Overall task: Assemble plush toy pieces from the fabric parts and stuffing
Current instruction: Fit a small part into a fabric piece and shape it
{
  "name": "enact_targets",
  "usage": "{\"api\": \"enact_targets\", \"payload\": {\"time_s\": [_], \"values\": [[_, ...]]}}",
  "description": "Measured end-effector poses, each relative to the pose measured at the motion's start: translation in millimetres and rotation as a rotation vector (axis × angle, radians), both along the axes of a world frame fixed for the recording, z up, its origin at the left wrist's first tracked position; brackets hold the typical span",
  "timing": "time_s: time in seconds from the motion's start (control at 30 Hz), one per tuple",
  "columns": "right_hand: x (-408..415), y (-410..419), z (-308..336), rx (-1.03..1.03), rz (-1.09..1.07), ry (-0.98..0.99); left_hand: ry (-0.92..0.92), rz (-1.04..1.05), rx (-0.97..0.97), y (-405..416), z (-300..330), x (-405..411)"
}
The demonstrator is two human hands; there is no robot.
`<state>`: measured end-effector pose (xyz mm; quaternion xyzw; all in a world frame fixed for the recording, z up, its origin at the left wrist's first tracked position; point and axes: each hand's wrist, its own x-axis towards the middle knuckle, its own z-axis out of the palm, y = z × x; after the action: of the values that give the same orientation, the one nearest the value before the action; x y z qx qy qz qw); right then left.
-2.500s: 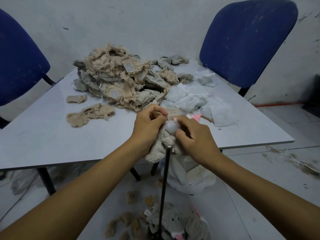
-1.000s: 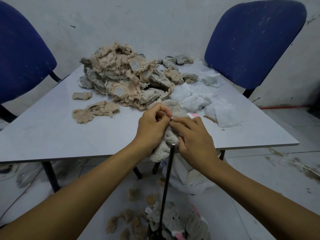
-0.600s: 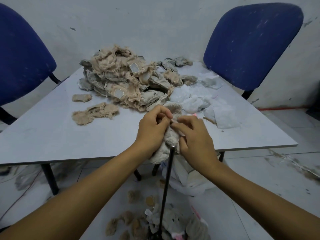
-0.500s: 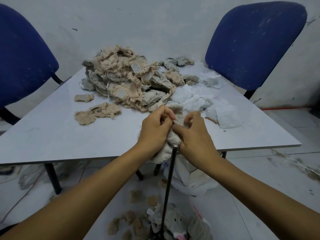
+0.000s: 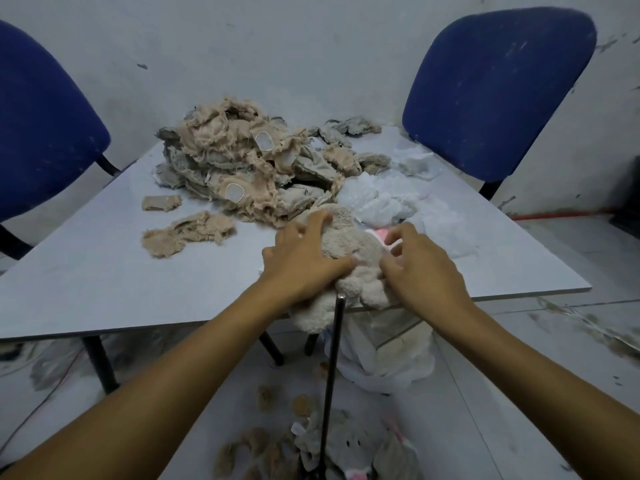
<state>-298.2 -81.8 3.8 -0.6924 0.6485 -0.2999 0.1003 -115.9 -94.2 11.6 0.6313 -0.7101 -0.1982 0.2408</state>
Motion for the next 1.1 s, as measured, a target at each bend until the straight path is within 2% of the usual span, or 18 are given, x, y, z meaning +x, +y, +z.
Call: {"api": "enact_targets", "payload": {"time_s": [0.03, 0.1, 0.17, 0.23, 0.3, 0.37, 0.43, 0.5, 0.53, 0.6, 0.67, 0.73, 0.77, 0.87, 0.9, 1.0, 1.1], "values": [[-3, -3, 3, 0.088, 0.005, 0.024, 0.006, 0.002, -0.027, -1, 0, -4], [-2, -8, 6, 0.192, 0.105, -0.05, 0.021, 0.026, -0.079, 0, 2, -8], [5, -7, 11, 0.189, 0.195, -0.178, 0.127, 0.069, -0.16, 4, 2, -12], [11, -1, 18, 0.042, 0.273, -0.271, 0.359, 0.078, -0.293, 9, 3, -14], [13, 6, 31, -0.181, 0.391, -0.325, 0.604, -0.043, -0.4, 9, 9, -12], [10, 9, 48, -0.306, 0.471, -0.387, 0.793, -0.206, -0.349, 2, 18, -3], [3, 6, 63, -0.322, 0.454, -0.414, 0.892, -0.306, -0.146, -2, 30, 10], [-5, 4, 71, -0.315, 0.41, -0.415, 0.844, -0.31, -0.084, -2, 38, 18], [-8, 4, 72, -0.324, 0.402, -0.455, 0.799, -0.263, -0.143, 0, 40, 21], [-13, 5, 71, -0.378, 0.399, -0.507, 0.819, -0.213, -0.319, 1, 45, 25], [-15, 4, 69, -0.368, 0.369, -0.394, 0.865, -0.237, -0.402, 1, 53, 28], [-15, 4, 65, -0.244, 0.359, -0.172, 0.818, -0.264, -0.401, 2, 57, 30], [-15, 5, 64, -0.215, 0.358, -0.123, 0.776, -0.265, -0.398, 3, 57, 31], [-17, 9, 72, -0.385, 0.349, -0.18, 0.776, -0.233, -0.405, 9, 59, 31], [-16, 9, 75, -0.401, 0.353, -0.155, 0.79, -0.223, -0.418, 10, 60, 32], [-16, 15, 76, -0.258, 0.413, -0.075, 0.81, -0.233, -0.436, 17, 63, 33], [-16, 20, 81, -0.408, 0.406, -0.071, 0.785, -0.233, -0.46, 20, 68, 32]]}}
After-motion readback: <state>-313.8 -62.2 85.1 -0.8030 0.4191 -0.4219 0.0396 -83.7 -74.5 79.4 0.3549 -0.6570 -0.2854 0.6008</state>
